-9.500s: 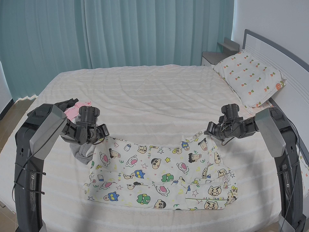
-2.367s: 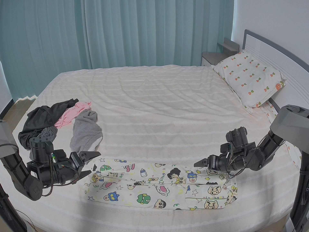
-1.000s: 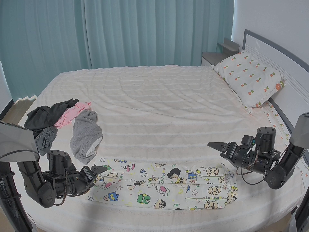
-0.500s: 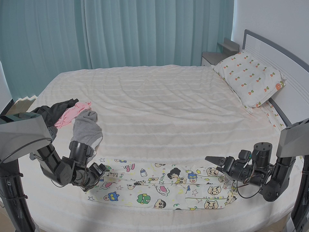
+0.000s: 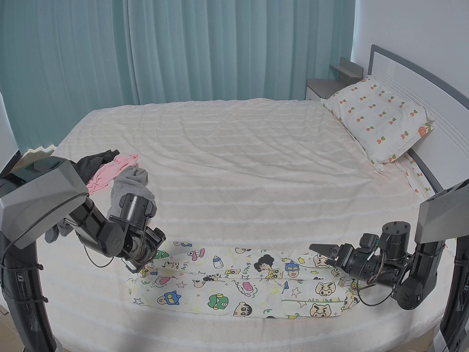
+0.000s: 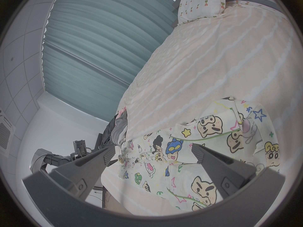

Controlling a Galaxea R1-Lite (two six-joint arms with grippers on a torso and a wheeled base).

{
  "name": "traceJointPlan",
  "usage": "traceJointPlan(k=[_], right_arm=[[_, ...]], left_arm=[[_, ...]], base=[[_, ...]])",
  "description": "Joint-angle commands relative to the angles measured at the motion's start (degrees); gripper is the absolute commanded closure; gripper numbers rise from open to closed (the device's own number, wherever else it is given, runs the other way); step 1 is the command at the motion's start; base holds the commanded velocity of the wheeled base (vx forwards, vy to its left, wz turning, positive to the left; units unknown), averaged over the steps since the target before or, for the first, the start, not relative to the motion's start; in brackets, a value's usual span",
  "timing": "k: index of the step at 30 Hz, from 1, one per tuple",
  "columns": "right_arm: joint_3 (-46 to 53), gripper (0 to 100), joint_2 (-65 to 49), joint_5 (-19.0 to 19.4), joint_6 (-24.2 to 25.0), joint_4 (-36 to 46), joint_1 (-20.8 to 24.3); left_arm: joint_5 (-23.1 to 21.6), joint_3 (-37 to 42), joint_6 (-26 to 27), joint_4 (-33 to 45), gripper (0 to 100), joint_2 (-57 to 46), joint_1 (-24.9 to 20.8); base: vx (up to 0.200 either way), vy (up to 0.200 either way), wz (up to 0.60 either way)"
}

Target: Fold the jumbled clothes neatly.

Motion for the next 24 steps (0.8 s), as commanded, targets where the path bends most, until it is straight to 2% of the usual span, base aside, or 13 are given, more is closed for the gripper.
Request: traceJointPlan(k=[1,6,20,21,24], right_arm=[[0.0,0,0.3,0.0,-0.3,-0.6,0.0],[0.0,0,0.3,0.0,-0.6,-0.6,0.0],[0.0,0,0.3,0.0,-0.6,-0.6,0.0],[0.0,0,0.3,-0.1,-0.6,-0.6,0.0],[0.0,0,0.3,-0.1,-0.6,-0.6,0.0]], left_arm=[[0.2,-0.3,-0.3,0.2,0,2.1,-0.4],[2.2,-0.6,-0.6,0.1,0,3.2,-0.9],[4.3,-2.4,-0.6,2.1,0,4.5,-1.7],[4.8,-3.1,-0.6,2.9,100,4.7,-1.8],[4.8,-3.2,-0.7,3.9,100,4.8,-1.8]], base=[[0.0,0.0,0.0],[0.0,0.0,0.0],[0.0,0.0,0.0],[0.0,0.0,0.0],[0.0,0.0,0.0]])
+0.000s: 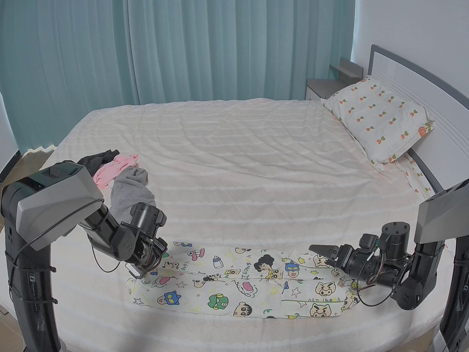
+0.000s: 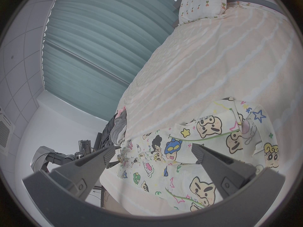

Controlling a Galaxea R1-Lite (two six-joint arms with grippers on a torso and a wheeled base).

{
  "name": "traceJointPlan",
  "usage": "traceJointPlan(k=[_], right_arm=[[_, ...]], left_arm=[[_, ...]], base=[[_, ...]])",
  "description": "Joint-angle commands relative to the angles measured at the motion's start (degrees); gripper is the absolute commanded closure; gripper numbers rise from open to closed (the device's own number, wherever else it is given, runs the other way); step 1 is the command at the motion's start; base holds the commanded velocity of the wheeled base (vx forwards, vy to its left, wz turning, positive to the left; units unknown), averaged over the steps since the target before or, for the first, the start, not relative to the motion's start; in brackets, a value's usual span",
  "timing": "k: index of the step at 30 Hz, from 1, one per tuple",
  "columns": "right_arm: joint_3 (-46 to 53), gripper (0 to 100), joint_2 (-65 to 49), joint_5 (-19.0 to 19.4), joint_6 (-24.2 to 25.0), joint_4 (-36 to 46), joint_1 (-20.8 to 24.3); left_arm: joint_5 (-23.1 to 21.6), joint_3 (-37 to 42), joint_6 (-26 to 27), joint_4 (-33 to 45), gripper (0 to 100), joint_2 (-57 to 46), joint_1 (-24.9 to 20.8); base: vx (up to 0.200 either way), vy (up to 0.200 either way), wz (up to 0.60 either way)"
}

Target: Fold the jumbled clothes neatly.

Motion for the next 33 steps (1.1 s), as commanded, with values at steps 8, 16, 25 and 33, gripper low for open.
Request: traceJointPlan(k=[8,16,25,33], right_arm=[[0.0,0,-0.1,0.0,0.0,-0.6,0.0],[0.1,0,-0.5,0.1,0.0,-0.6,0.0],[0.0,0,-0.6,0.1,0.0,-0.6,0.0],[0.0,0,-0.6,0.1,0.0,-0.6,0.0]], left_arm=[[0.2,-0.5,-0.4,3.2,100,0.0,-0.2],[2.2,-2.2,0.1,3.4,100,-3.6,-0.3],[3.8,-4.9,6.3,3.0,100,-5.4,-2.4],[7.5,-8.3,11.8,2.7,100,-5.0,-2.7]], base=[[0.0,0.0,0.0],[0.0,0.0,0.0],[0.0,0.0,0.0],[0.0,0.0,0.0]])
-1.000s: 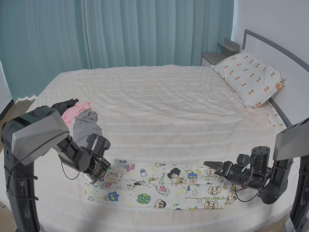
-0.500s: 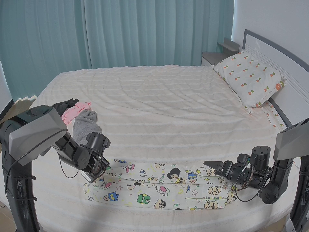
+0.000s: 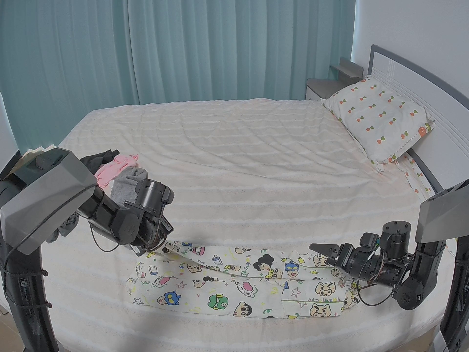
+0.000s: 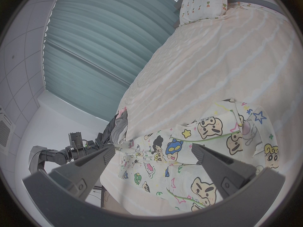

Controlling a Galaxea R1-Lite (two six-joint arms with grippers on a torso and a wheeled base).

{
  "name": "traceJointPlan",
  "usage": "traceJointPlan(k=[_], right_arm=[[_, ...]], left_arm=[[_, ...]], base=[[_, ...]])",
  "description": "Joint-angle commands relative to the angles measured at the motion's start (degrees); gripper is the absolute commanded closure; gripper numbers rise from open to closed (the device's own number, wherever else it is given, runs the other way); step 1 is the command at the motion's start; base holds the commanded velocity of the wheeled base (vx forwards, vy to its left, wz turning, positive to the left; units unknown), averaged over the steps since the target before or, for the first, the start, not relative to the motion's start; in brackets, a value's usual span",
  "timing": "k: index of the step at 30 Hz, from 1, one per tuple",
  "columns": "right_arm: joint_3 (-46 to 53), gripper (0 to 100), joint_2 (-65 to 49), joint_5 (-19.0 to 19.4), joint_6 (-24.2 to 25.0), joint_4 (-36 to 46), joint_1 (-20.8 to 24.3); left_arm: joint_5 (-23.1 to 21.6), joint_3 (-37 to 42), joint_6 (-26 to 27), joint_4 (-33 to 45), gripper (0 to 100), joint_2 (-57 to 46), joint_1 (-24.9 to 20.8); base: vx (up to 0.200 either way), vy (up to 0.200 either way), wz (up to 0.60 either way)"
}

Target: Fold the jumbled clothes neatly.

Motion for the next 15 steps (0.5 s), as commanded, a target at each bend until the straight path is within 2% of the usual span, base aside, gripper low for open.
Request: traceJointPlan(k=[1,9,15], right_arm=[[0.0,0,-0.1,0.0,0.0,-0.6,0.0],[0.0,0,-0.5,0.0,0.1,-0.6,0.0],[0.0,0,-0.5,0.0,0.1,-0.6,-0.1]], left_arm=[[0.4,-1.3,0.9,-0.1,100,-0.2,-0.2],[0.4,-0.8,7.4,-8.1,100,0.1,0.1],[0.6,0.3,8.3,-9.6,100,0.1,-0.2]], base=[[0.0,0.0,0.0],[0.0,0.0,0.0],[0.0,0.0,0.0]])
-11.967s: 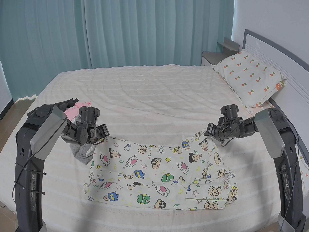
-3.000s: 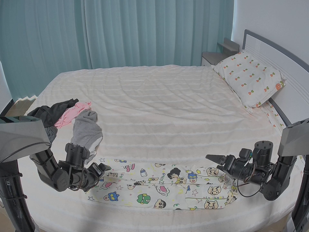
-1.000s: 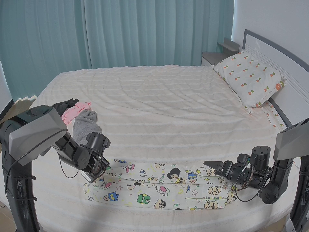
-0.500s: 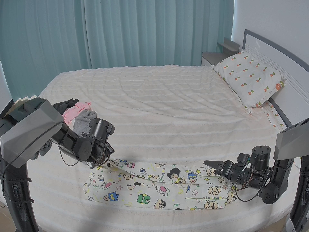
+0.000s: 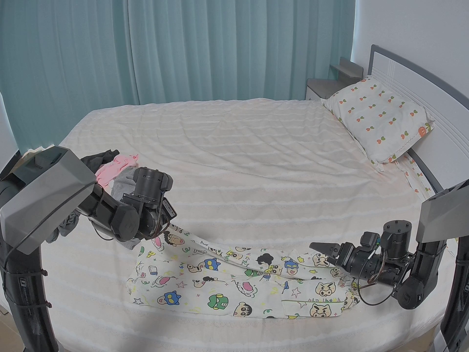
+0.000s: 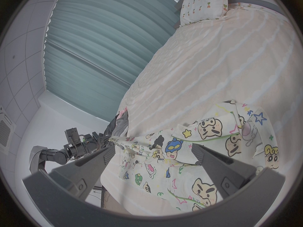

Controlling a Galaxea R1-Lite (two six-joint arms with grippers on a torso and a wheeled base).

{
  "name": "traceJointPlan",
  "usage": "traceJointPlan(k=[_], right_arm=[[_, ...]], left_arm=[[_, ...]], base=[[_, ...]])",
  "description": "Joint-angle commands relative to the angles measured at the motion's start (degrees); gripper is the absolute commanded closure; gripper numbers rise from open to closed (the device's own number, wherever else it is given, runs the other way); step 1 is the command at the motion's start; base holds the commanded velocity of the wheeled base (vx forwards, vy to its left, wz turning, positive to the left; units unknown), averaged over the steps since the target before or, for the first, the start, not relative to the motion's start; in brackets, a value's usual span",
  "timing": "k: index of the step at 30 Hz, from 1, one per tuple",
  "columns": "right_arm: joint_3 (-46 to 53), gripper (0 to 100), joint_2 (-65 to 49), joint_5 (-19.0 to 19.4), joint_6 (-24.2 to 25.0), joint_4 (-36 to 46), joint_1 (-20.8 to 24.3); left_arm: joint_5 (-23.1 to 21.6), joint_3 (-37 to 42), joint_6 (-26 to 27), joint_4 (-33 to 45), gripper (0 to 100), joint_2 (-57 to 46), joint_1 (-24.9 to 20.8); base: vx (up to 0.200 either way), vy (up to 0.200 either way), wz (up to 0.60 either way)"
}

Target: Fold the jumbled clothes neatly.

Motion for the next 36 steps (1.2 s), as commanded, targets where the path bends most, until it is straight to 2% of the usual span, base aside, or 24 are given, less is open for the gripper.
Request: traceJointPlan(k=[1,16,28,36], right_arm=[[0.0,0,-0.1,0.0,0.0,-0.6,0.0],[0.0,0,0.0,0.1,0.0,-0.6,0.0],[0.1,0,0.0,0.1,0.0,-0.6,0.0],[0.1,0,0.0,0.1,0.0,-0.6,0.0]], left_arm=[[0.1,1.6,0.0,-0.3,100,-0.1,-0.3],[2.1,15.8,0.0,-6.4,100,-0.4,-1.8],[3.0,21.4,0.1,-12.8,100,3.2,-2.5],[3.6,22.5,0.1,-13.2,100,6.0,-2.8]], base=[[0.0,0.0,0.0],[0.0,0.0,0.0],[0.0,0.0,0.0],[0.0,0.0,0.0]])
